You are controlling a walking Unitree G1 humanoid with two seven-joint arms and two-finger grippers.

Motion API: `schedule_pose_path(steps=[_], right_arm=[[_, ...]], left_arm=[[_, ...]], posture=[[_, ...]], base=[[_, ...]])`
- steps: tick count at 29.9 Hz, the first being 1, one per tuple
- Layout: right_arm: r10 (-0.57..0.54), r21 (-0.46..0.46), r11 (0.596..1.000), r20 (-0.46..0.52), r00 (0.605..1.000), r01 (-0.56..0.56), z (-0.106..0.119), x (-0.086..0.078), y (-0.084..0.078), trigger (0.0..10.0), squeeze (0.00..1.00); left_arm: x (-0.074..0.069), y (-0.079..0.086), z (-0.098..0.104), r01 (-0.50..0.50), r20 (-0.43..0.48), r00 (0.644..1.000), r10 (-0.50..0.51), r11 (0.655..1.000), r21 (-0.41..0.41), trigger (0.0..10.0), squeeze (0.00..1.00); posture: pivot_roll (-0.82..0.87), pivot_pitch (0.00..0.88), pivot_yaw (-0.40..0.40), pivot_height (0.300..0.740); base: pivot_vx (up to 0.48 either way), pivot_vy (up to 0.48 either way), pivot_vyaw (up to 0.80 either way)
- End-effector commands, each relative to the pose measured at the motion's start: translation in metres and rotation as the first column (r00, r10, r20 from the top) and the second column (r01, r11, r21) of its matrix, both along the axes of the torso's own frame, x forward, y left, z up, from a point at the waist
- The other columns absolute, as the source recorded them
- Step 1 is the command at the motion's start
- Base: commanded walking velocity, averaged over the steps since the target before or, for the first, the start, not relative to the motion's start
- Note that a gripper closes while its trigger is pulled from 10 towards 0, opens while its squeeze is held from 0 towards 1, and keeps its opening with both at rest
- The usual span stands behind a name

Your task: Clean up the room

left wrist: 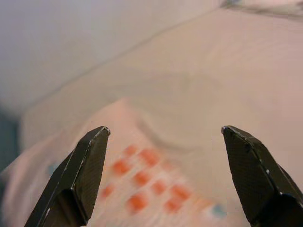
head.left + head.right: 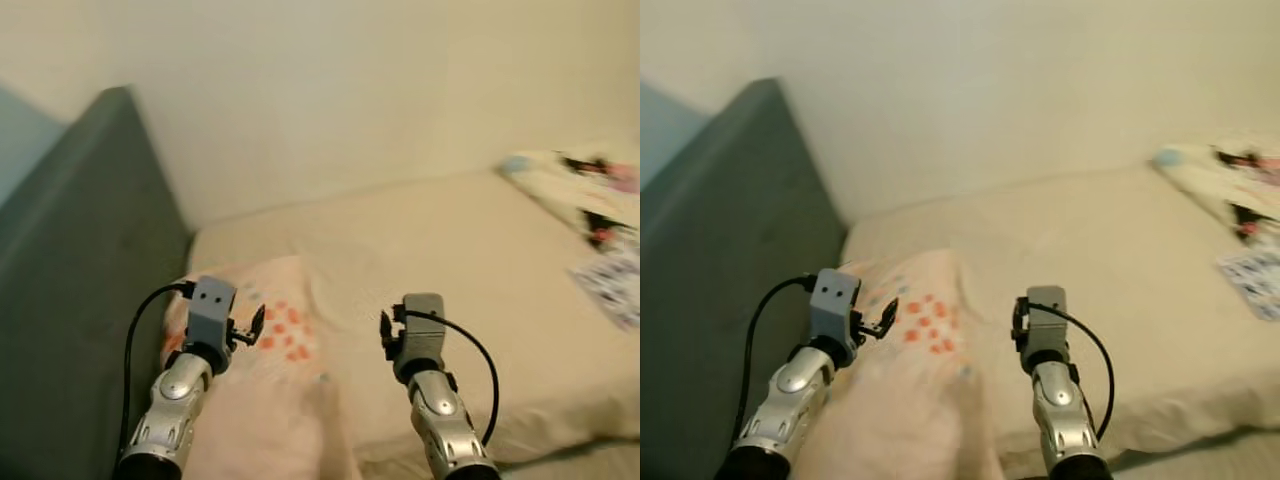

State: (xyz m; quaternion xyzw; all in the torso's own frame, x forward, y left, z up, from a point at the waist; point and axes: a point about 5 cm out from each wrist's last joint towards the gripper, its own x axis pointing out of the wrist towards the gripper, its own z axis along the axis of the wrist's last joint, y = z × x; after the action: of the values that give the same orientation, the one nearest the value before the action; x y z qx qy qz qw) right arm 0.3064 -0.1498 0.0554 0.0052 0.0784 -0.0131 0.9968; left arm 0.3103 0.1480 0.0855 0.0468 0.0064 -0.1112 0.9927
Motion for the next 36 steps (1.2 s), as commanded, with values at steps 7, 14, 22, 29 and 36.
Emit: schedule_pose_path(steps=[7,14,22,29,36], right_arm=[[0.069,0.042,0.997,-0.053,0.996,-0.067,-0.006,-0.003,0.012,10.0,0.0],[0.066,0.043,0.997,-0.058,0.996,-0.064,-0.005,-0.004,0.011,10.0,0.0],[0.18,-0.011,0.983,-0.086,0.98,-0.182,-0.008,-0.006,0.02,10.0,0.0],[0.179,0.056,0.983,-0.083,0.98,-0.175,-0.01,-0.008,0.024,10.0,0.0],[0.214,0.06,0.976,-0.081,0.973,-0.21,-0.009,-0.009,0.027,10.0,0.0]], left_arm=[[-0.003,0.007,-0.002,-0.042,-0.022,0.999,0.044,0.997,0.062,10.0,0.0],[-0.003,0.01,-0.001,-0.071,-0.018,0.997,0.072,0.995,0.067,10.0,0.0],[-0.007,0.011,-0.003,-0.095,-0.04,0.995,0.096,0.995,0.044,10.0,0.0],[-0.011,0.01,-0.005,-0.098,-0.045,0.994,0.1,0.994,0.045,10.0,0.0],[-0.011,0.01,-0.003,-0.107,-0.047,0.993,0.107,0.994,0.013,10.0,0.0]], posture=[[-0.06,0.065,0.084,0.74],[-0.05,0.066,0.082,0.74],[-0.05,0.058,0.085,0.74],[-0.05,0.053,0.084,0.74],[-0.04,0.058,0.083,0.74]], base=[[0.0,0.0,0.0],[0.0,0.0,0.0],[0.0,0.0,0.39],[0.0,0.0,0.46],[0.0,0.0,0.0]])
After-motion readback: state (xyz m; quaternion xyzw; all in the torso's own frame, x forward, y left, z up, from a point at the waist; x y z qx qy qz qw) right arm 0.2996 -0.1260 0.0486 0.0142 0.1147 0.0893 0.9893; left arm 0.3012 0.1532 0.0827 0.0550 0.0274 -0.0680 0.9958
